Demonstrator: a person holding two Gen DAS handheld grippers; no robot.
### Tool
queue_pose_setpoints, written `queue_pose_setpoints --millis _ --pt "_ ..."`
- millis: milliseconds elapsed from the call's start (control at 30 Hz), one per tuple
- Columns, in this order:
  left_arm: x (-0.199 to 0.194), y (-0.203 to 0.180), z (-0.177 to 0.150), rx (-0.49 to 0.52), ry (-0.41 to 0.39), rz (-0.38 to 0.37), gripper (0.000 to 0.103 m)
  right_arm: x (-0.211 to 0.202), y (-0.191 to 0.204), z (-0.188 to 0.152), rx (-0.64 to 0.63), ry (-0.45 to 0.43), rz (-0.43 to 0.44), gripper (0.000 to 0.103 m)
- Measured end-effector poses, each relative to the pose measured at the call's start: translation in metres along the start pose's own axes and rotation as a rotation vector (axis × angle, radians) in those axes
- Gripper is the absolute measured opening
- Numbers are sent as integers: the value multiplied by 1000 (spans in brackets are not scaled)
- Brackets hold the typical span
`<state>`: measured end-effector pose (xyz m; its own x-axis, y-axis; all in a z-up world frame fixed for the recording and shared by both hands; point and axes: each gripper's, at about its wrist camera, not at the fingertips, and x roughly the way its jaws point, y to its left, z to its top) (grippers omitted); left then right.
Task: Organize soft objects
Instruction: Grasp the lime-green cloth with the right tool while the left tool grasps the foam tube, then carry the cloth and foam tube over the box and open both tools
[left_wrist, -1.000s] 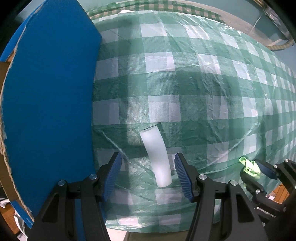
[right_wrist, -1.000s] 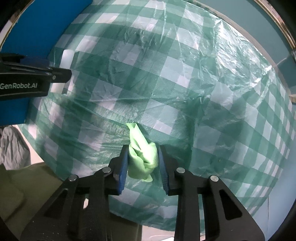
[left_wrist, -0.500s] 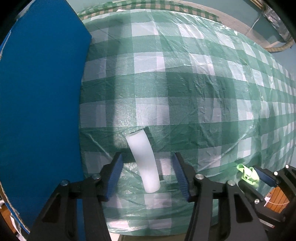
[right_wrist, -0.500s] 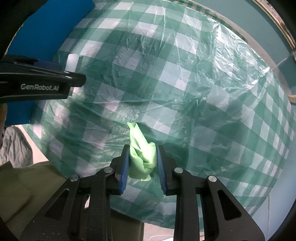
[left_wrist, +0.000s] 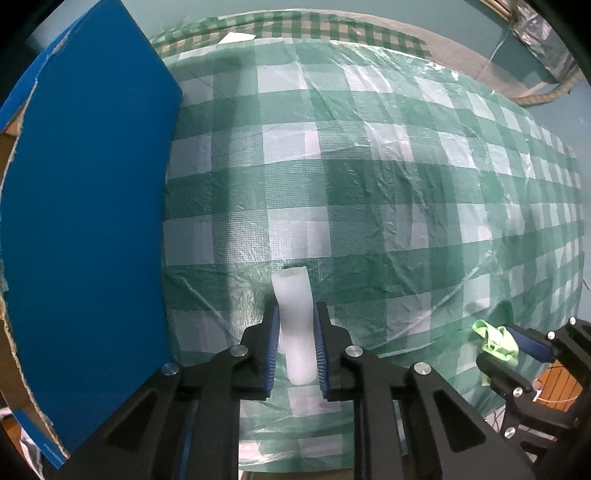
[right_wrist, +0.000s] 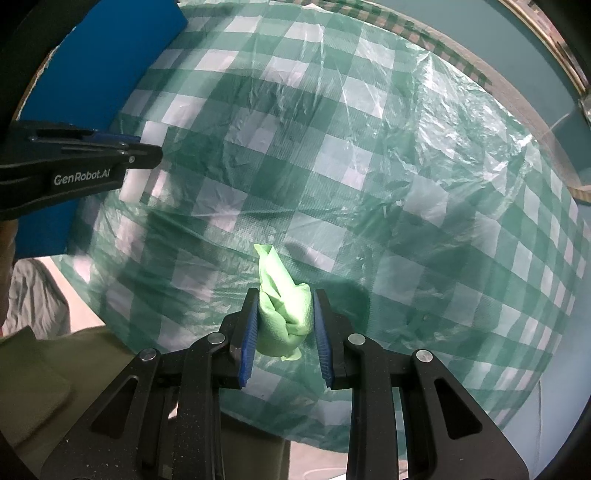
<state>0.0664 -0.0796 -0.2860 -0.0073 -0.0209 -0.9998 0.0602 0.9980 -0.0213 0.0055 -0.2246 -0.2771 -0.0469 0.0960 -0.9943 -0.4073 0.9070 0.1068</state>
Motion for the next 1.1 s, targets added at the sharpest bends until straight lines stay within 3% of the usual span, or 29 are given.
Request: queue_pose_setpoints --millis 667,1000,1100 --pt "-57 -12 -36 79 -51 13 17 -44 -8 12 39 -55 2 27" --pt "-105 -16 -48 60 -97 -20 17 -65 5 17 17 -78 -1 27" --pt "-107 1 -55 49 -112 -26 17 -72 12 21 4 -86 6 27"
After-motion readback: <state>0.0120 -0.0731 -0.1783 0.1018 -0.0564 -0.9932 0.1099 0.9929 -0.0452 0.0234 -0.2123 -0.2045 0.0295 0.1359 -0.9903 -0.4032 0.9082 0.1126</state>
